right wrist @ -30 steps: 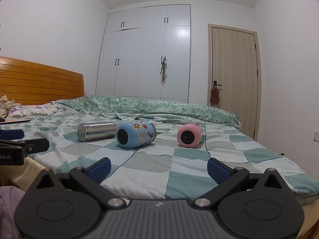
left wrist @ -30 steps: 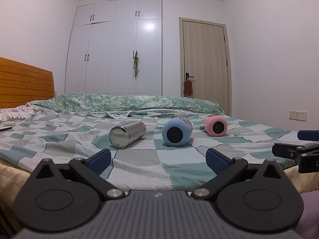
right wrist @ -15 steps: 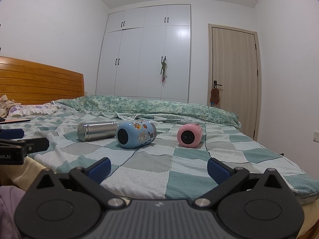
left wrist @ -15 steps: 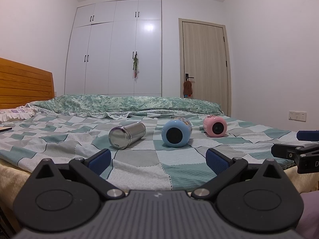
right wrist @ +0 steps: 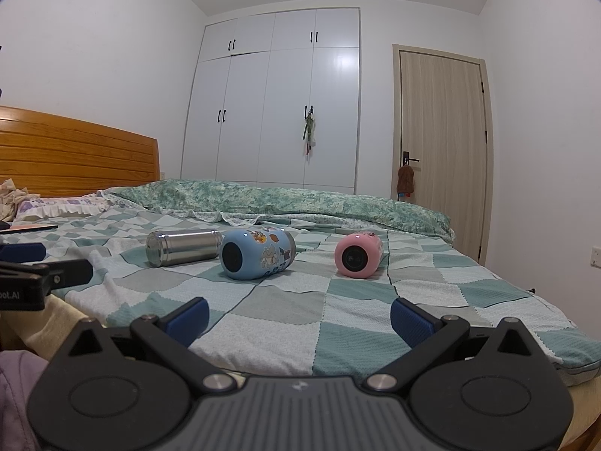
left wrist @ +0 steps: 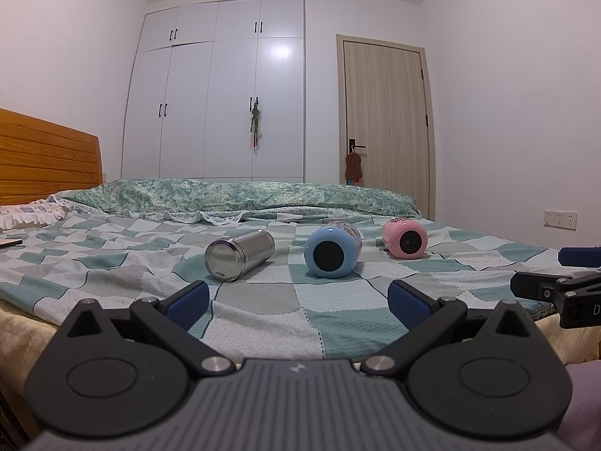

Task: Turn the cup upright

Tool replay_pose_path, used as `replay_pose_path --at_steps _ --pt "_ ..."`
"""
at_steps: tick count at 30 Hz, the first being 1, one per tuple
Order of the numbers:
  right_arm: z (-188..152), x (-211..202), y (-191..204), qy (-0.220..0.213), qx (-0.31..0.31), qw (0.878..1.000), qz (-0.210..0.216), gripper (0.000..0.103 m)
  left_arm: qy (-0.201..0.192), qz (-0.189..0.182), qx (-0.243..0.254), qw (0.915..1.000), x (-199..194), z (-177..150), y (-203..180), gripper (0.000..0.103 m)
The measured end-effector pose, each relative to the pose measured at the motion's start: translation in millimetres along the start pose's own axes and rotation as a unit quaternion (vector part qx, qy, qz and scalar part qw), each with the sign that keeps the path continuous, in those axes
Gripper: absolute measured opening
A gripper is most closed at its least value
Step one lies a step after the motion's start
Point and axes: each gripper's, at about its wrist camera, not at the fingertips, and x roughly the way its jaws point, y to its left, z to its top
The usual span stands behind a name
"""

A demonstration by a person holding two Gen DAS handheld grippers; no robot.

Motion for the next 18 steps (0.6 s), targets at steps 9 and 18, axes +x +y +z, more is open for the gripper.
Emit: replay_pose_path --at_steps 9,18 --pt "1.8 5.0 2.0 0.016 -0.004 1.000 0.020 0.103 0.011 -0.010 -0.004 0.9999 0.6 7.3 2.3 0.103" --pt "35.2 39.9 9.4 0.011 -0.014 0.998 0.060 0.103 0.032 -0.017 0.019 0.9992 30.0 53.6 26.8 0.103"
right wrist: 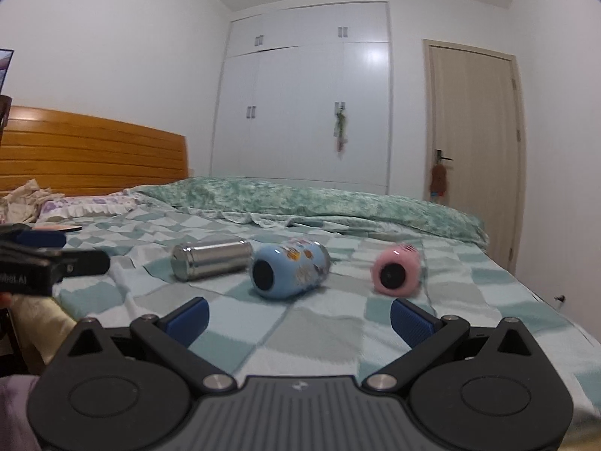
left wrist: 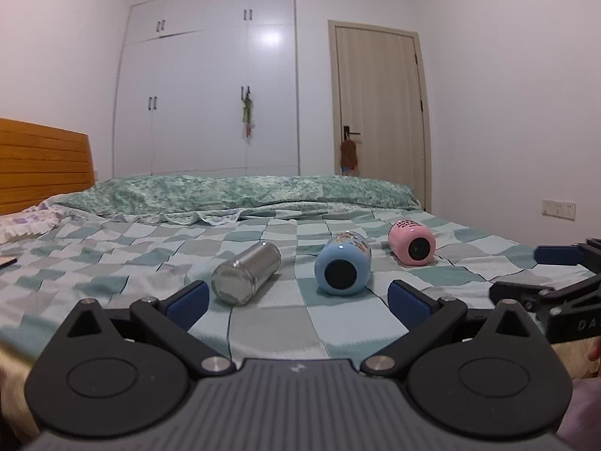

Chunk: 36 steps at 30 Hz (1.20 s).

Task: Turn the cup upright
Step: 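Move the left gripper down to the silver cup and close around it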

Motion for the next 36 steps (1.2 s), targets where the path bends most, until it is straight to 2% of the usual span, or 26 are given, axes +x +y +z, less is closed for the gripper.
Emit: replay_pose_path --at_steps 5,8,18,21,25,28,32,36 --pt "22.9 35.7 5.0 0.010 -0.011 0.999 0.031 0.103 0.021 0.012 0.026 0.9994 29.7 26.1 13.5 0.103" --pt "35.8 59.5 8.4 0.012 -0.019 0.999 0.045 0.103 0.027 0.005 0.039 0.9989 48.3 39.2 22.8 0.103" --pt "71.2 144.5 11.8 0.036 -0.039 0.993 0.103 0.103 0.101 0.019 0.068 0.9924 130.1 71.7 47.2 0.103" --pt "81.6 170.6 11.7 0.050 -0.057 0.990 0.120 0.103 0.128 0.026 0.076 0.9885 158.2 78.8 50.2 0.103" --pt "89.8 199.1 12.1 0.071 -0.088 0.983 0.142 0.103 0.172 0.000 0.081 0.9817 200.4 86.7 54.9 0.103" --pt "92.9 219.0 10.9 0.083 -0.112 0.979 0.150 0.103 0.195 0.011 0.096 0.9760 229.1 88.6 53.3 0.103" --pt "95.3 242.6 1.8 0.100 -0.105 0.976 0.160 0.103 0.220 0.010 0.097 0.9706 259.3 87.2 56.8 0.103" --pt "94.5 265.3 -12.9 0.119 -0.086 0.977 0.153 0.103 0.242 0.014 0.119 0.9627 286.7 79.6 56.0 0.103"
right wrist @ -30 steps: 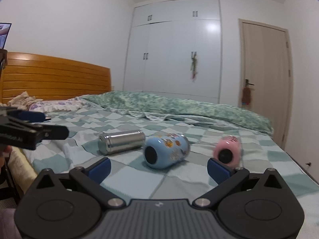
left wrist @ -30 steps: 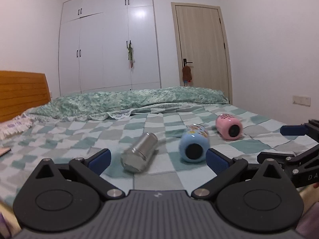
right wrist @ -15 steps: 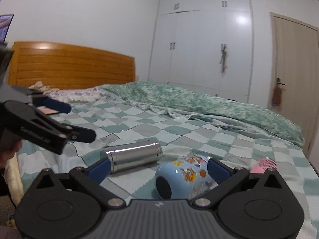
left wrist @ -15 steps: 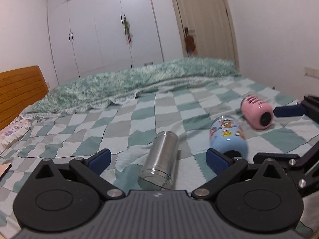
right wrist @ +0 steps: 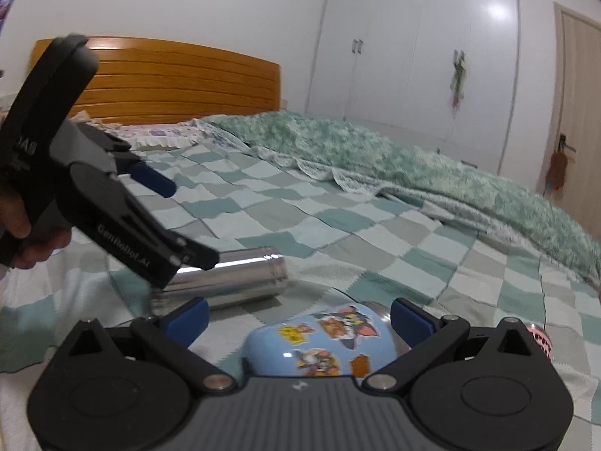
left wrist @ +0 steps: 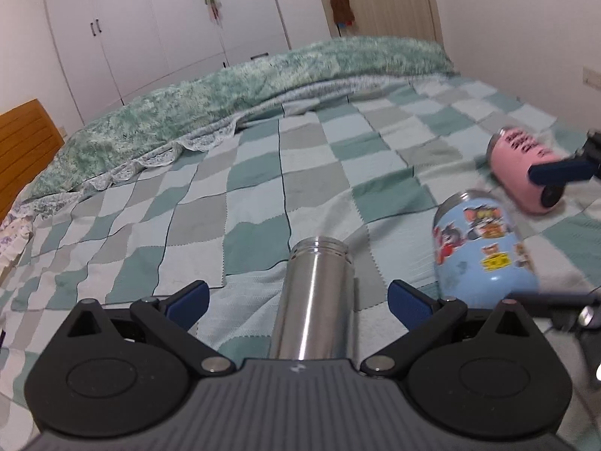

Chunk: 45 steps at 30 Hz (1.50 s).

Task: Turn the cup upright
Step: 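Move the left gripper down to the silver cup and close around it, then lift the silver cup with the left gripper and carry it toward the right gripper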

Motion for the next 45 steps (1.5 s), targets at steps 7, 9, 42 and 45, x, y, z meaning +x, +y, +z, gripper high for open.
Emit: replay_pose_path --at_steps 7,9,42,45 --pt "-11.8 16.5 -28.6 0.016 0.042 0.999 -0.022 0.103 0.045 -0.014 0.036 0.9983 46.3 3.1 -12.2 0.103" --pt "-15.0 17.4 -32.6 0.017 0.049 0.998 -0.023 0.103 0.058 -0.017 0.049 0.9970 56.8 2.2 -15.7 0.103" --pt "-4.0 -30.2 0.7 -0.004 0.028 1.000 -0.012 0.103 0.071 -0.015 0.016 0.9972 2.0 -7.1 -8.4 0.063" --pt "-2.7 -43.6 7.4 -0.007 0.028 1.000 -0.012 0.103 0.063 -0.012 0.016 0.9978 -17.9 -7.7 -9.2 0.063"
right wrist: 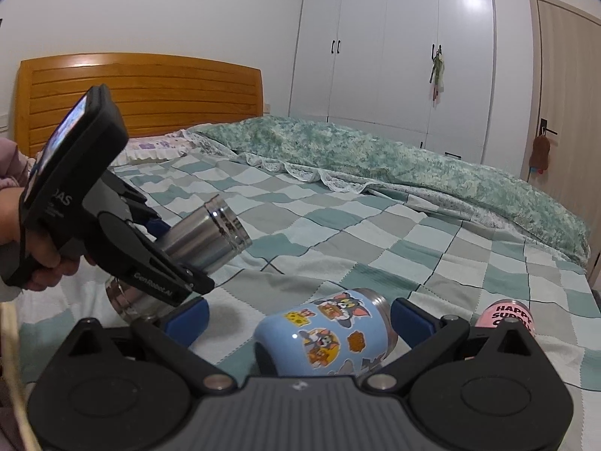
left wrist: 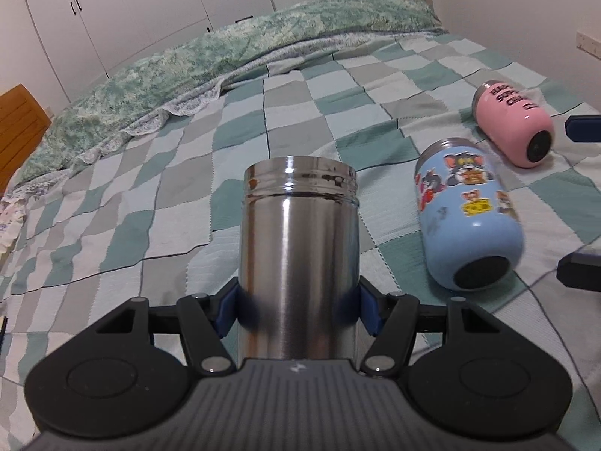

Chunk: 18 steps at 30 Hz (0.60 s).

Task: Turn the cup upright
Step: 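Lift the silver cup with the left gripper and carry it toward the right gripper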

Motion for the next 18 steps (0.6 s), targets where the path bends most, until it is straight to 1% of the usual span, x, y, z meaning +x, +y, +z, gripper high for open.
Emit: replay_pose_path --at_steps 6,10,14,18 --pt "3.1 -35.4 17.7 -0.010 -0.006 1.000 -0.002 0.103 -0.014 0.000 -0.003 0.9999 -42.2 -10.0 -5.9 0.063" --pt "3.6 -59.7 28.8 -0.016 -0.011 1.000 -0.002 0.103 -0.017 0.000 -0.009 0.9998 -69.8 -24.0 -14.4 0.063" --pt "-1.4 -83.1 38.6 -0.018 -0.012 1.000 -0.002 0.103 -0.013 -0.009 -0.031 0.9994 -90.3 -42.8 -21.6 0.063" --pt "-12.6 -104.7 48.2 -0.013 -0.013 1.000 0.002 0.103 0.001 -0.023 -0.052 0.9984 -104.0 -63.8 -33.2 0.063"
